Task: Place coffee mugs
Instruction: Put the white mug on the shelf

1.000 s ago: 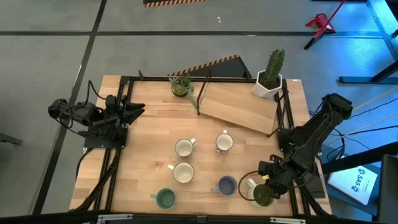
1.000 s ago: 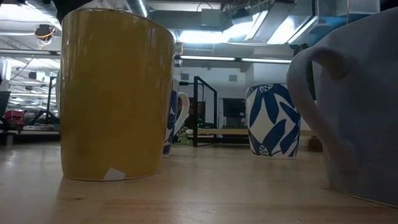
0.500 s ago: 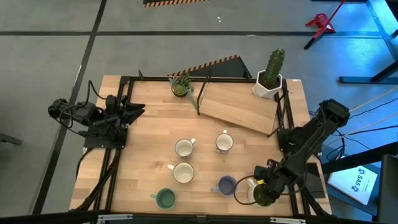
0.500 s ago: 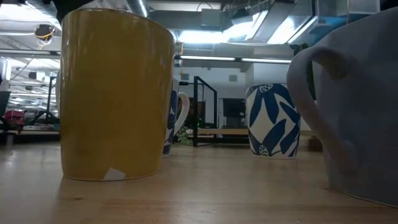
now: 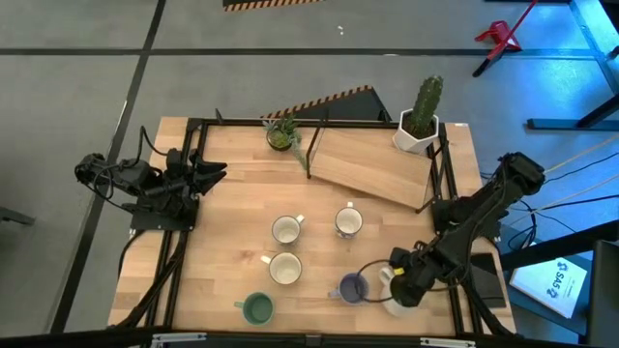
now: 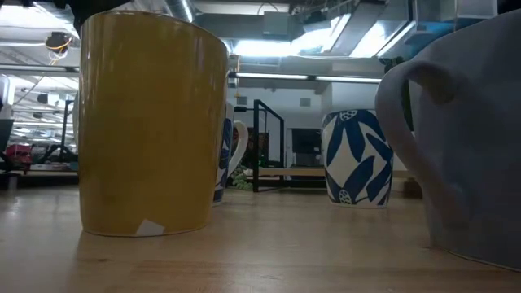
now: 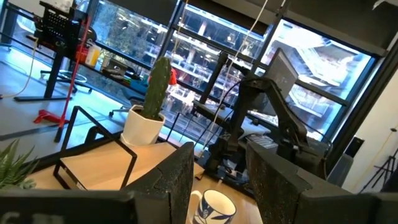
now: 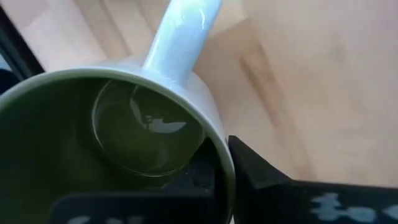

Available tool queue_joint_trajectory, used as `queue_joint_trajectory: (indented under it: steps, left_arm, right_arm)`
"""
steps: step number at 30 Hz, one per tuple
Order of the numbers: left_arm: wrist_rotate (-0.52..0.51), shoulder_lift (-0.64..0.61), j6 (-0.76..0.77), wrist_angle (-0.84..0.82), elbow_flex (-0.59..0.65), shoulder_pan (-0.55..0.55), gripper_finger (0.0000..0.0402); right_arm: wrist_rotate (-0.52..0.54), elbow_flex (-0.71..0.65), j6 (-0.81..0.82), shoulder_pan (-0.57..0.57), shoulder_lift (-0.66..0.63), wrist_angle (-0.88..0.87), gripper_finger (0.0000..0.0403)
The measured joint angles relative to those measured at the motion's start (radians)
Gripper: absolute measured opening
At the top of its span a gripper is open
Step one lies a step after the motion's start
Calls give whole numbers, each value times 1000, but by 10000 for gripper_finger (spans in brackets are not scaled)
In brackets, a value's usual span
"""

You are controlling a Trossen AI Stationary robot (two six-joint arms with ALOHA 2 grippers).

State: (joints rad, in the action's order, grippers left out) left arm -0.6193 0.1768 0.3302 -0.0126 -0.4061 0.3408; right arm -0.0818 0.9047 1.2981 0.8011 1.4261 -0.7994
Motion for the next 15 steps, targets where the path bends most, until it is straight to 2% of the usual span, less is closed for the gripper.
queue_joint_trajectory:
  steps: [8,11,15]
  left_arm:
    - [0,0,0,-5,0,0,142]
    - [0,0,0,-6,0,0,142]
    - [0,0,0,-7,0,0,142]
  right_arm:
    - [23,194,-26,-104,-111,-444,3]
    - [56,321,-87,-193,-131,-596,2]
    - [115,466,-260,-361,-130,-780,1]
